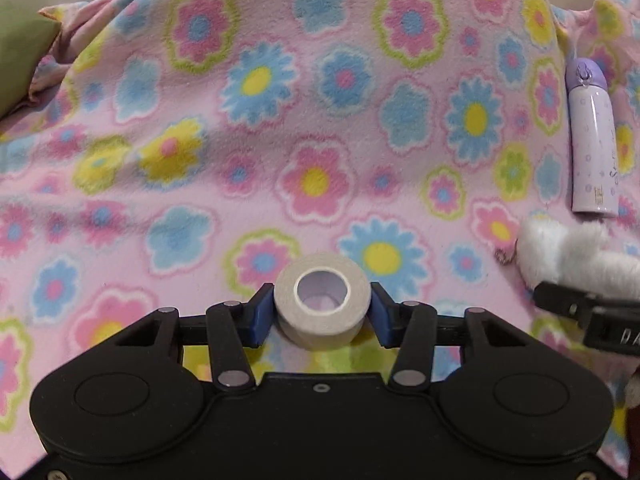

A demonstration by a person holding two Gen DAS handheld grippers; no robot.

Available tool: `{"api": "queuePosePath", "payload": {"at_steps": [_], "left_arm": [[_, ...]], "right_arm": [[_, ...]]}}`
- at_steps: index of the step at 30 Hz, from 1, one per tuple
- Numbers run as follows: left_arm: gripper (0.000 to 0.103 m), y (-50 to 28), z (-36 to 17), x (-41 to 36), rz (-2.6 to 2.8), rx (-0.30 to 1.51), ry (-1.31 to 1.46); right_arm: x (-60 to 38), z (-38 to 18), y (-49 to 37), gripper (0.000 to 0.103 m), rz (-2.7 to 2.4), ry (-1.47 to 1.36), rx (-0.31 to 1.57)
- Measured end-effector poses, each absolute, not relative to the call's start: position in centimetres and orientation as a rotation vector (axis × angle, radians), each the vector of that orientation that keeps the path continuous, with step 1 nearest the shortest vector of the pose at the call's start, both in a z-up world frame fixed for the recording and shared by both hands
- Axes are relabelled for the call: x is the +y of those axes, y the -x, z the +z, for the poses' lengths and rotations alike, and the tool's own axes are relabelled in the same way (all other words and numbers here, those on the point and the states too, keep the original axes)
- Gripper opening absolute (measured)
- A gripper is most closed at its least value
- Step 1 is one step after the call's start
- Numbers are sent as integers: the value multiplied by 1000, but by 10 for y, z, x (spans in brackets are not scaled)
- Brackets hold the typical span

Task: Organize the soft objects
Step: 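Close the right tool on the white plush lamb while the left tool holds the tape roll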

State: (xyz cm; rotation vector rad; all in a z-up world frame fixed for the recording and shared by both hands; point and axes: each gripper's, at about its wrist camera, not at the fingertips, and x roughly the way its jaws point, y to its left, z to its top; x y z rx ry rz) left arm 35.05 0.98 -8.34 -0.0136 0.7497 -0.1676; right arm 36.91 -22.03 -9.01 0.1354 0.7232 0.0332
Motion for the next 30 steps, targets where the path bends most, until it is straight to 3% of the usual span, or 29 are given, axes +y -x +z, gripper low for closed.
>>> {"api": "queuePosePath", "payload": {"at_steps": [5, 11, 20, 26, 30], "left_arm": [[50, -346, -88, -3, -139, 694, -76], [50, -346, -90, 1, -143, 692, -58], [54, -347, -91, -2, -122, 682, -82], [54, -348, -91, 0, -125, 684, -71], [54, -348, -91, 0, -124, 684, -71]], "right_arm": [[-228, -88, -366, 89, 8, -190, 702], [-268, -87, -354, 89, -116, -455, 607], [-260, -80, -346, 103, -215, -396, 566], [-272, -72, -327, 103, -385, -436, 504], [-271, -62, -324, 103, -284, -303, 533]]}}
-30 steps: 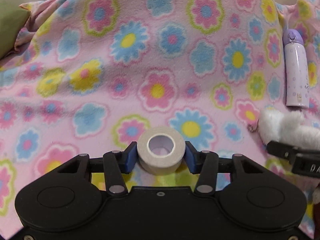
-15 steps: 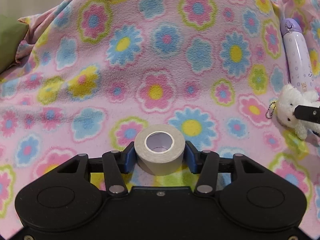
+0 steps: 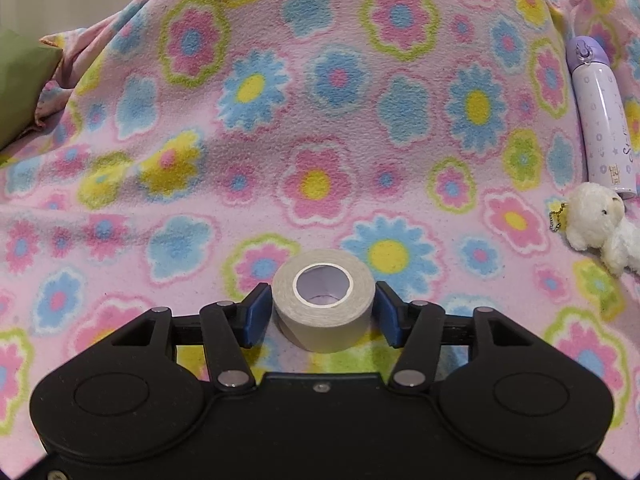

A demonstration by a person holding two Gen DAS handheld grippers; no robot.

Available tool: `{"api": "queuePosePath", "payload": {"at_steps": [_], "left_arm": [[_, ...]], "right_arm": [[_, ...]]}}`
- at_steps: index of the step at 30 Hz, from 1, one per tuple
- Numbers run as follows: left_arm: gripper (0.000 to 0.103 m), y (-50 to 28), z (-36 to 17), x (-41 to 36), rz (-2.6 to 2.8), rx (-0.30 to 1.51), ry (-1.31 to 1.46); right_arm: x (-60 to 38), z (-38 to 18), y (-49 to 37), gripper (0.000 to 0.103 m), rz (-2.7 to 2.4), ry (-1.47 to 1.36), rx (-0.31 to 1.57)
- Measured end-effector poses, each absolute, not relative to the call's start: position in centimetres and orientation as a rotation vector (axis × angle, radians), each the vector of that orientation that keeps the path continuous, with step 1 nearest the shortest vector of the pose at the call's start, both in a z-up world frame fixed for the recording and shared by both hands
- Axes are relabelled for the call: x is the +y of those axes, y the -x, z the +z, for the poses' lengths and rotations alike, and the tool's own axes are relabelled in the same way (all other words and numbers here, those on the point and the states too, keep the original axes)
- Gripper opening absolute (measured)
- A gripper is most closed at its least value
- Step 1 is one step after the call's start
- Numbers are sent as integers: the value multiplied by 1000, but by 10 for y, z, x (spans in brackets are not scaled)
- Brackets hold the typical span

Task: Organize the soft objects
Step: 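Close the right tool on the white plush lamb while the left tool holds the tape roll, then carry the tape roll and lamb with both tools over the basket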

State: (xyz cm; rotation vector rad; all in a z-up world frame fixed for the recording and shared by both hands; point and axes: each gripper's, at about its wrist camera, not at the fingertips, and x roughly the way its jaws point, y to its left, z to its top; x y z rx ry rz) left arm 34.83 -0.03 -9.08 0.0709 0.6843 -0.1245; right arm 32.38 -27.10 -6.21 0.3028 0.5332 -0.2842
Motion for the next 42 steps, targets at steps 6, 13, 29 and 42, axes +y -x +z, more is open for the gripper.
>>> {"api": "queuePosePath", "payload": {"at_steps": [6, 13, 29, 42], "left_arm": [[55, -348, -90, -1, -123, 685, -66], [55, -349, -90, 0, -123, 686, -56], [48, -348, -91, 4, -140, 674, -12], [48, -339, -84, -7, -109, 723, -89]], "right_arm": [[-241, -62, -347, 103, -79, 104, 622], [-248, -75, -378, 101, -68, 47, 719], [-246, -97, -389, 64, -58, 4, 721], [-235, -79, -374, 61, -90, -30, 781]]}}
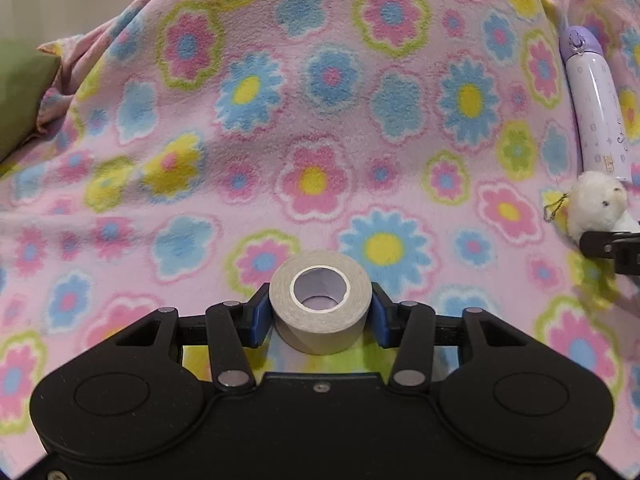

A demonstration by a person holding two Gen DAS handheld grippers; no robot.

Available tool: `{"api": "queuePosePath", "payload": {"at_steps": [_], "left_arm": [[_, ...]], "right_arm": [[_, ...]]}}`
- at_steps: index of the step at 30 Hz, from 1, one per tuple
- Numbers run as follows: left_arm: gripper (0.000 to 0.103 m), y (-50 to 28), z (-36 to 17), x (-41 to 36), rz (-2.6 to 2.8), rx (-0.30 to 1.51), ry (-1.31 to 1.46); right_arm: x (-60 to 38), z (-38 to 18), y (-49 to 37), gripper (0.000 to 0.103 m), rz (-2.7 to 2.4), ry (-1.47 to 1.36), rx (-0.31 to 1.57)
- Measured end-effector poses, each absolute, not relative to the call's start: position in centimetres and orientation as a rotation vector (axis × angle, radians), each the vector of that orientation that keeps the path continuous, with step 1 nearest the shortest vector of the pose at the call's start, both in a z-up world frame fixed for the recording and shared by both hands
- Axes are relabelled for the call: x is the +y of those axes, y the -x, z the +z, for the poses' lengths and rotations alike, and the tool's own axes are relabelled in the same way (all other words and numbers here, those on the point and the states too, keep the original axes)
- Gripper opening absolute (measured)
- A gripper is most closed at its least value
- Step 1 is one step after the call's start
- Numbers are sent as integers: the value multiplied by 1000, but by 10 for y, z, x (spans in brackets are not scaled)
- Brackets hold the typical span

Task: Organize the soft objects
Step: 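Carry the tape roll and lamb with both tools over the basket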

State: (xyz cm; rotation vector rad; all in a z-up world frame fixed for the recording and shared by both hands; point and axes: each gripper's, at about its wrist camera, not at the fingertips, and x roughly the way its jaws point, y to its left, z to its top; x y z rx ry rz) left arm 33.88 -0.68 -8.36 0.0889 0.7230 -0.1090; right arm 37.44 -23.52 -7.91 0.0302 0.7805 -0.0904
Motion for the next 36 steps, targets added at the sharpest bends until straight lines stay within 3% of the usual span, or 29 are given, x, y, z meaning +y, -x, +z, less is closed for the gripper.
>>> {"api": "queuePosePath", "payload": {"at_steps": [19, 36], "left_arm": [[48, -193, 28, 11, -164, 756, 23], [48, -84, 31, -9, -160, 780, -7]], "right_arm": [[-221, 51, -186, 62, 143, -285, 634], [-213, 44, -58, 62, 175, -379, 746]]}}
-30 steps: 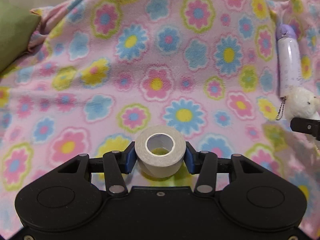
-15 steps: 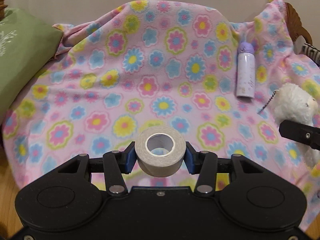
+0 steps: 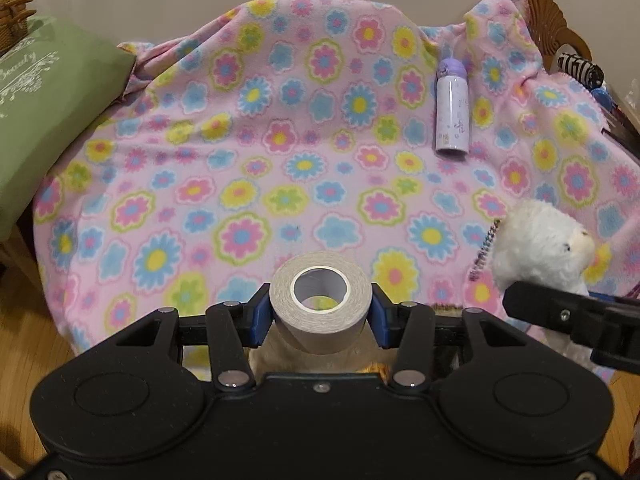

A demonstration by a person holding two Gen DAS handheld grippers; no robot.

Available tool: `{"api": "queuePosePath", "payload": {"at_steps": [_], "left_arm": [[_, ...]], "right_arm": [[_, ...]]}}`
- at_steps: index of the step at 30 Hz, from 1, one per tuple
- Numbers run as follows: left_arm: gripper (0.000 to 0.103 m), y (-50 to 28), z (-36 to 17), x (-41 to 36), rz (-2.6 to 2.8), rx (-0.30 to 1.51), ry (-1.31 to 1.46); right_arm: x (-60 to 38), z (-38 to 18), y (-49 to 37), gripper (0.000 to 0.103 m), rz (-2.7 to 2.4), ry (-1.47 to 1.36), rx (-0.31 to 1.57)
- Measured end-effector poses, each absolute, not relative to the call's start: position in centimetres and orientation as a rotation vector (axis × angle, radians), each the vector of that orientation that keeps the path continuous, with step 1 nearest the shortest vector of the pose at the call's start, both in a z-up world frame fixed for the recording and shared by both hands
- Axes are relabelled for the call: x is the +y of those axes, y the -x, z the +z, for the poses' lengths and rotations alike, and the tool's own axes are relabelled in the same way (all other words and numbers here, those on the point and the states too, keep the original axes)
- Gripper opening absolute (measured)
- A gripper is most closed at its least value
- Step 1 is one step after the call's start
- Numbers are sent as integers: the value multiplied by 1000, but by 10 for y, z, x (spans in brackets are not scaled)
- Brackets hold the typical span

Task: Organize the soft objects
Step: 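Carry the tape roll and lamb with both tools over the basket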

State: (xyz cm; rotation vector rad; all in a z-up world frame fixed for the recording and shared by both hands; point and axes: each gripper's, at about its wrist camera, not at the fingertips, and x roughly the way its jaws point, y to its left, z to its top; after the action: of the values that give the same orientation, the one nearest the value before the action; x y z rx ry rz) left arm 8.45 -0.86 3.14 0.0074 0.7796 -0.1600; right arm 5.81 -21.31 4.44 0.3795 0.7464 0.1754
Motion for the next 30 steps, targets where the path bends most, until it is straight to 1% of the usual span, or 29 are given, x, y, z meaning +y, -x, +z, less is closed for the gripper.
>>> {"api": "queuePosePath", "payload": {"at_steps": [13, 19, 30], "left_arm": [[48, -55, 29, -11, -132, 797, -35], [48, -64, 19, -7, -133, 854, -11], [48, -75, 10, 0, -122, 895, 16]], "right_arm": [[-213, 46, -19, 63, 166, -383, 791], [-207, 39, -31, 63, 153, -379, 843], [-196, 30, -48, 63, 140, -327, 893]]}}
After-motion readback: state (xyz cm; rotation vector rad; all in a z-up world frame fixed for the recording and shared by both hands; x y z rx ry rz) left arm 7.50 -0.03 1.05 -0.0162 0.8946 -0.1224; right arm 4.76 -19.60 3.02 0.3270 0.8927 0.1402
